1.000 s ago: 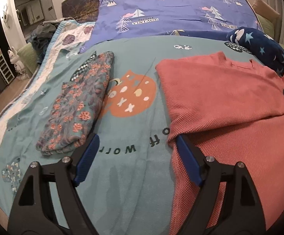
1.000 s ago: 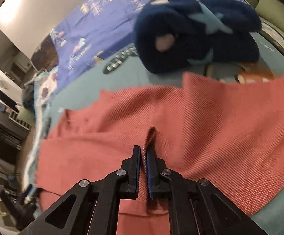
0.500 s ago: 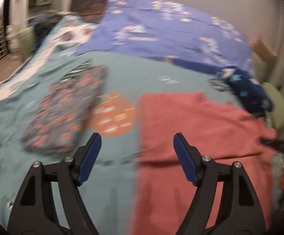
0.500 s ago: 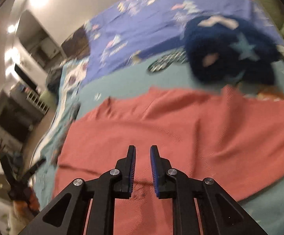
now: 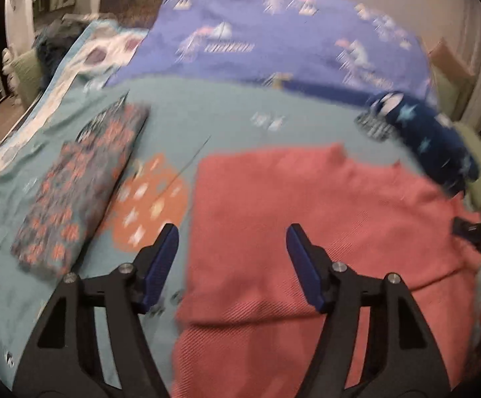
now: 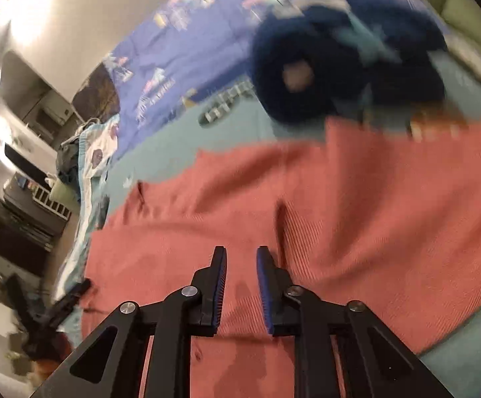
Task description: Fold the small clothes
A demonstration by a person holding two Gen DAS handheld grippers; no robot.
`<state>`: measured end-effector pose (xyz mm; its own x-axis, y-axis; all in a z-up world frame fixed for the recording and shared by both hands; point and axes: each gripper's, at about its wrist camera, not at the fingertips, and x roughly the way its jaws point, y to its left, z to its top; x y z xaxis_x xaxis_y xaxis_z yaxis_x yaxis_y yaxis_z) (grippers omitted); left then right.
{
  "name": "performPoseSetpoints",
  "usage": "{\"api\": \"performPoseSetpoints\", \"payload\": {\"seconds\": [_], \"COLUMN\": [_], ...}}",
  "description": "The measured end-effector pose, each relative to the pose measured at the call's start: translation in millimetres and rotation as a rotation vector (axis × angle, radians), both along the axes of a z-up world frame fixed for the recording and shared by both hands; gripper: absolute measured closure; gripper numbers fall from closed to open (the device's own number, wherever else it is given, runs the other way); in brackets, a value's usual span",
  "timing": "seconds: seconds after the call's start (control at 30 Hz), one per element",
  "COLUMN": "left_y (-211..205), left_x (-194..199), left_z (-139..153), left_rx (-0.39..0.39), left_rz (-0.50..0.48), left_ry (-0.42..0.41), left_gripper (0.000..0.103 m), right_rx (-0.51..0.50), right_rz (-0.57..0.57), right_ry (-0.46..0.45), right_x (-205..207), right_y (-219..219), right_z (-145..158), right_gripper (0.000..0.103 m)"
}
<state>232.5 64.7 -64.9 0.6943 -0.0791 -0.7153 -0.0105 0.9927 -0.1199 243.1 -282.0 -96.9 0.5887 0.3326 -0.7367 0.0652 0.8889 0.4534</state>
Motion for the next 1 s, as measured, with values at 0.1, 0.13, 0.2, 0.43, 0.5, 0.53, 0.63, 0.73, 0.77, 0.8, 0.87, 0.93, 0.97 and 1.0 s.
{"api": "performPoseSetpoints", "payload": {"seconds": [0.1,0.13,0.2,0.43,0.5,0.53,0.63,0.73,0.77,0.8,0.87,0.93,0.97,1.0], "left_y": [-24,-28,-37,-32,-42,-48,-67,-81,-83,-85,-92,-100,-104,-110], "left_x": [19,25,39,12,-2,-11,-27,-38,-38,-40,-40,-39,-37,-35], "left_z": [-6,-15,-46,-28,-16,-8,8,15,15,15,11,7,4,0], "left_rx": [0.039,0.07,0.168,0.115,0.114,0.115,0.117,0.117,0.108,0.096,0.079,0.104,0.118,0.126], "left_rz": [-0.064,-0.069,-0.043,-0.053,-0.1,-0.12,-0.16,-0.174,-0.175,-0.177,-0.178,-0.164,-0.159,-0.158], "left_ry": [0.009,0.036,0.125,0.066,0.023,0.004,-0.033,-0.057,-0.053,-0.046,-0.026,-0.013,-0.008,0.005], "left_gripper": [0.034,0.034,0.03,0.03,0.03,0.03,0.03,0.03,0.03,0.03,0.03,0.03,0.03,0.03], "right_rx": [0.011,0.011,-0.039,-0.373,-0.274,-0.235,-0.16,-0.068,0.008,0.084,0.266,0.363,0.371,0.36], "right_rz": [-0.029,-0.044,-0.036,0.053,0.051,0.036,-0.089,-0.346,-0.441,-0.521,-0.698,-0.778,-0.804,-0.835], "right_ry": [0.046,0.053,-0.015,-0.051,-0.076,-0.085,-0.104,-0.1,-0.079,-0.054,0.006,0.009,0.008,0.01], "right_x": [23,25,17,-8,-23,-29,-55,-86,-98,-109,-133,-152,-156,-161], "right_y": [9,9,9,48,32,24,-23,-98,-131,-160,-219,-262,-276,-287], "right_z": [-13,-23,-27,-12,-2,1,11,12,7,-1,-26,-41,-45,-48], "right_gripper": [0.044,0.044,0.044,0.044,0.044,0.044,0.044,0.043,0.043,0.043,0.043,0.053,0.056,0.056]}}
